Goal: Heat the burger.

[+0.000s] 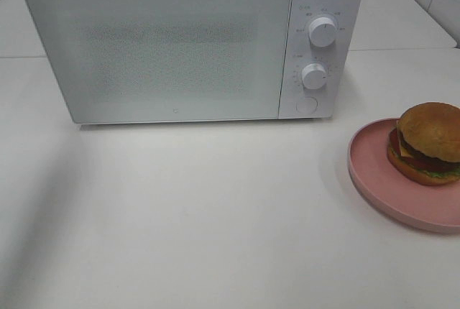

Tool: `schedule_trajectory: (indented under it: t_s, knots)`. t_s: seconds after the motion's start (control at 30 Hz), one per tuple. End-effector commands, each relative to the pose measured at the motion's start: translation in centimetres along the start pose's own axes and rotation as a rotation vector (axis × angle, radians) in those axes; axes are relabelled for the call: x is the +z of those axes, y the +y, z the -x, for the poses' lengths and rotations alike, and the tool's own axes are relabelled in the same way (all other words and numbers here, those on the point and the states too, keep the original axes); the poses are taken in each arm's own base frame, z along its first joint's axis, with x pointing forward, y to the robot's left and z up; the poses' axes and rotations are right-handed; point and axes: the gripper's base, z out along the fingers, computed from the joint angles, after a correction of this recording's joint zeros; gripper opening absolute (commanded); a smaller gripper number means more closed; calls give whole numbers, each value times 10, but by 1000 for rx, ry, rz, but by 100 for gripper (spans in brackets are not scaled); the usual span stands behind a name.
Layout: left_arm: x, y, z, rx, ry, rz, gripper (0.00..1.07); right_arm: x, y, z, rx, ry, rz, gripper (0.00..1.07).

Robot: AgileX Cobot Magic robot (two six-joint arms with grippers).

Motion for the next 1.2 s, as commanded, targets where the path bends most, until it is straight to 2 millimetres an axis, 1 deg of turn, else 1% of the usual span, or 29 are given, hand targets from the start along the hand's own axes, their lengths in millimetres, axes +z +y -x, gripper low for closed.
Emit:
schedule_trajectory:
  t_s: [0.03, 0.1, 0.13, 0.17, 0.2, 0.23, 0.27, 0.3, 0.33, 0.37, 0.4, 0.43, 0.47, 0.5, 0.53, 0.57, 0.6, 0.63, 0.67, 0.7, 0.73, 0.77, 0.8, 0.87, 0.9, 0.97, 1.0, 1.07, 1.2]
  knots:
    - [-27, 28, -30, -113, -10, 54, 0, -4, 0, -2, -6, -38, 0, 61]
    - [-32, 32, -36, -131, -23, 63, 0, -4, 0, -2, -6, -38, 0, 61]
    - [-46, 34, -50, -151, -68, 74, 0, -4, 0, -2, -6, -38, 0, 61]
    - [-51, 33, -57, -155, -76, 74, 0, -4, 0, -2, -6, -38, 0, 61]
    - [-51, 33, -57, -155, -76, 74, 0, -4, 0, -2, -6, -38, 0, 61]
    - [-64, 30, -74, -157, -101, 71, 0, -4, 0, -2, -6, -38, 0, 61]
    - [-69, 28, -83, -161, -112, 62, 0, -4, 0, -2, -6, -38, 0, 61]
    - [-69, 28, -83, -161, -112, 62, 0, -4, 0, -2, -6, -38, 0, 61]
    - [-77, 23, -101, -170, -135, 38, 0, -4, 0, -2, -6, -38, 0, 61]
    - [-81, 20, -110, -175, -153, 25, 0, -4, 0, -2, -6, -38, 0, 61]
    - [-81, 20, -110, -175, -153, 25, 0, -4, 0, -2, -6, -38, 0, 61]
    - [-87, 16, -127, -179, -191, 11, 0, -4, 0, -2, -6, -38, 0, 61]
    - [-90, 14, -136, -179, -215, 5, 0, -4, 0, -2, -6, -38, 0, 61]
    - [-90, 14, -136, -179, -215, 5, 0, -4, 0, -2, -6, -38, 0, 61]
    - [-94, 12, -154, -174, -266, 5, 0, -4, 0, -2, -6, -38, 0, 61]
    - [-95, 11, -161, -173, -283, 6, 0, -4, 0, -2, -6, -38, 0, 61]
    - [-95, 11, -161, -173, -283, 6, 0, -4, 0, -2, -6, -38, 0, 61]
    - [-95, 9, -177, -172, -314, 8, 0, -4, 0, -2, -6, -38, 0, 61]
    - [-96, 8, -184, -169, -332, 9, 0, -4, 0, -2, -6, -38, 0, 61]
    - [-96, 8, -184, -169, -332, 9, 0, -4, 0, -2, -6, -38, 0, 61]
    - [-96, 6, -198, -160, -368, 12, 0, -4, 0, -2, -6, -38, 0, 61]
    - [-95, 5, -204, -151, -383, 14, 0, -4, 0, -2, -6, -38, 0, 61]
    - [-95, 5, -204, -151, -383, 14, 0, -4, 0, -2, -6, -38, 0, 61]
    - [-90, 3, -220, -141, -410, 17, 0, -4, 0, -2, -6, -38, 0, 61]
    - [-90, 3, -220, -141, -410, 17, 0, -4, 0, -2, -6, -38, 0, 61]
    - [-76, 0, -239, -145, -418, 3, 0, -4, 0, -2, -6, -38, 0, 61]
    - [-76, 0, -239, -145, -418, 3, 0, -4, 0, -2, -6, -38, 0, 61]
    - [-69, -2, -250, -148, -443, -4, 0, -4, 1, -2, -3, -38, -6, 61]
    - [-74, -3, -256, -144, -511, -2, 0, -4, 1, -2, 19, -39, -44, 61]
